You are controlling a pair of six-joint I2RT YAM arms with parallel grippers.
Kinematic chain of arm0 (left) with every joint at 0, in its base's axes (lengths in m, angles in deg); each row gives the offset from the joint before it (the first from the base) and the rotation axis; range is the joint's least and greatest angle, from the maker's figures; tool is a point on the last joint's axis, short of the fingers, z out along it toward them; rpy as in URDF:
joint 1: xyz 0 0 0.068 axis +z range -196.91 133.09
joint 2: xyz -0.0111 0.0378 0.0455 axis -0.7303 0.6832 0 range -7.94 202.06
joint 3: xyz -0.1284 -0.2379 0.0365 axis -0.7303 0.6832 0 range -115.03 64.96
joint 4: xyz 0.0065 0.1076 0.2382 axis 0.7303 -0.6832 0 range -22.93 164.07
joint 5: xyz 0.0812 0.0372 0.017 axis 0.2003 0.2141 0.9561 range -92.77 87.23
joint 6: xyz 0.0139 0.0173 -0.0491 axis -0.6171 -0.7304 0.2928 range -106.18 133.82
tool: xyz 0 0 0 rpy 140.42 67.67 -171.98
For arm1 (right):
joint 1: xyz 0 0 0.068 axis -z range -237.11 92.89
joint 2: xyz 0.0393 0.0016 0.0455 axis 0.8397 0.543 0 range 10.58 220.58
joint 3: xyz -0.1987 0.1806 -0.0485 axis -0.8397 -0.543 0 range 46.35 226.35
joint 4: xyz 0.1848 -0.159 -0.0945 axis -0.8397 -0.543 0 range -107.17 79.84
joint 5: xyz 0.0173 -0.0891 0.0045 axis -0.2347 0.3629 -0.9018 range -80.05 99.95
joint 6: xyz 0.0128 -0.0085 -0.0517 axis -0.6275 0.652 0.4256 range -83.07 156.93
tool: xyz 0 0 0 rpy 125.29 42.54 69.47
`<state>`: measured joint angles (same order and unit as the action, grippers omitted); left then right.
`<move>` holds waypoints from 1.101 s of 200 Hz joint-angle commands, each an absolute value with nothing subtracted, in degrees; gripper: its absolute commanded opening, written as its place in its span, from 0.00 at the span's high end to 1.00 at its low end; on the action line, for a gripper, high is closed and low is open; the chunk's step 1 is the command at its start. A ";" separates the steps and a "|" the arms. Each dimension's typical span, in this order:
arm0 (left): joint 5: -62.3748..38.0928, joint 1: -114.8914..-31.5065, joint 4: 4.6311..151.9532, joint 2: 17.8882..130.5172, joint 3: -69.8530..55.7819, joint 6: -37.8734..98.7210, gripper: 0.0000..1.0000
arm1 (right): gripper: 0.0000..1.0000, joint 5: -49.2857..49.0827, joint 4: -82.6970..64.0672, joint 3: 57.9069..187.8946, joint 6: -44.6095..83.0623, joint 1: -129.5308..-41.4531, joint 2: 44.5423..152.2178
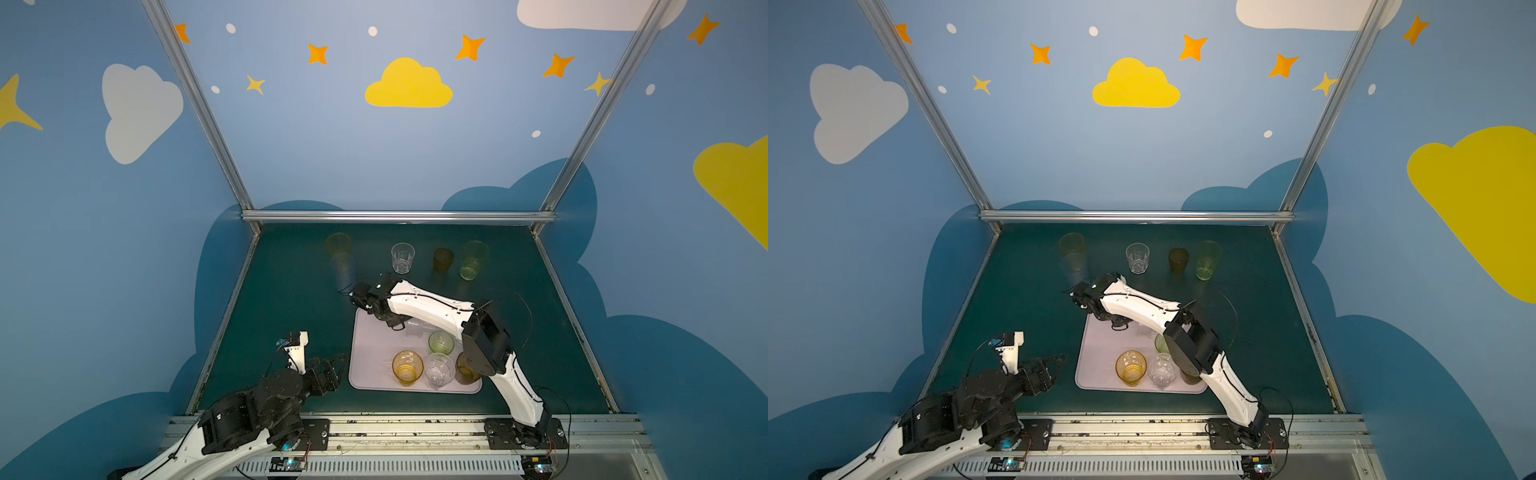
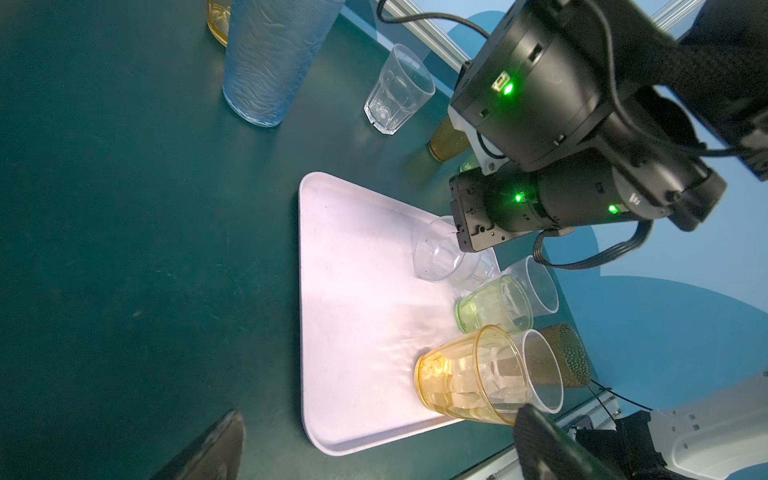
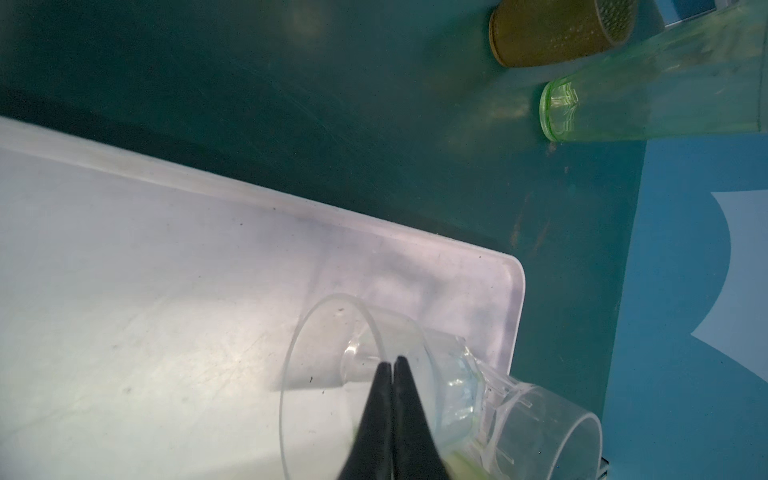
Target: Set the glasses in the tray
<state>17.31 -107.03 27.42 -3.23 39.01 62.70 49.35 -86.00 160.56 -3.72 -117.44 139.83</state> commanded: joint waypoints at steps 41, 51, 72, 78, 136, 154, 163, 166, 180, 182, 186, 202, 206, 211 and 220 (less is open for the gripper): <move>18.76 -107.02 26.52 -3.73 39.90 62.78 0.00 | 1.00 50.42 -86.19 162.45 -3.24 -116.70 135.75; 18.83 -107.05 26.52 -3.81 39.84 62.77 0.00 | 1.00 49.66 -86.40 162.53 -2.90 -116.61 135.52; 19.01 -106.92 26.52 -3.79 39.83 62.69 0.00 | 0.70 48.68 -87.28 162.16 -3.47 -116.81 135.08; 18.96 -107.03 26.50 -3.81 39.80 62.75 0.00 | 0.68 48.60 -87.32 161.83 -3.67 -116.83 135.03; 18.95 -107.03 26.52 -3.81 39.78 62.68 0.00 | 0.56 45.49 -87.44 158.87 -4.53 -117.56 135.53; 18.94 -106.98 26.52 -3.81 39.82 62.60 0.00 | 0.58 46.33 -89.05 159.43 -5.23 -117.82 136.60; 18.94 -106.94 26.52 -3.89 39.83 62.66 0.00 | 0.59 46.85 -90.05 159.83 -5.61 -117.84 137.16; 18.98 -106.97 26.52 -3.90 39.78 62.63 0.00 | 0.60 46.95 -90.40 159.96 -5.80 -117.90 137.40; 18.94 -107.03 26.52 -3.90 39.89 62.62 0.00 | 0.61 47.76 -91.71 160.26 -6.34 -118.01 138.17; 19.01 -107.03 26.52 -3.90 39.89 62.62 0.00 | 0.61 47.99 -91.92 160.43 -6.45 -118.06 138.26; 18.95 -107.00 26.52 -3.98 39.85 62.61 0.00 | 0.61 48.49 -92.60 160.70 -6.65 -118.15 138.51; 18.86 -107.02 26.44 -4.07 39.98 62.77 0.00 | 0.63 49.66 -94.62 161.71 -7.22 -118.24 139.87; 18.89 -107.01 26.44 -4.07 39.94 62.79 0.00 | 0.63 49.74 -94.95 161.94 -7.20 -118.27 140.15; 18.83 -107.03 26.44 -4.16 39.91 62.81 0.00 | 0.64 49.78 -95.24 162.01 -7.28 -118.28 140.44; 18.81 -107.04 26.40 -4.25 39.87 62.84 0.00 | 0.65 49.78 -95.40 162.01 -7.38 -118.31 140.61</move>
<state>17.74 -107.03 27.20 -3.36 39.49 62.70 47.86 -91.29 160.36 -5.75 -118.04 138.72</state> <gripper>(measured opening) 0.996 0.360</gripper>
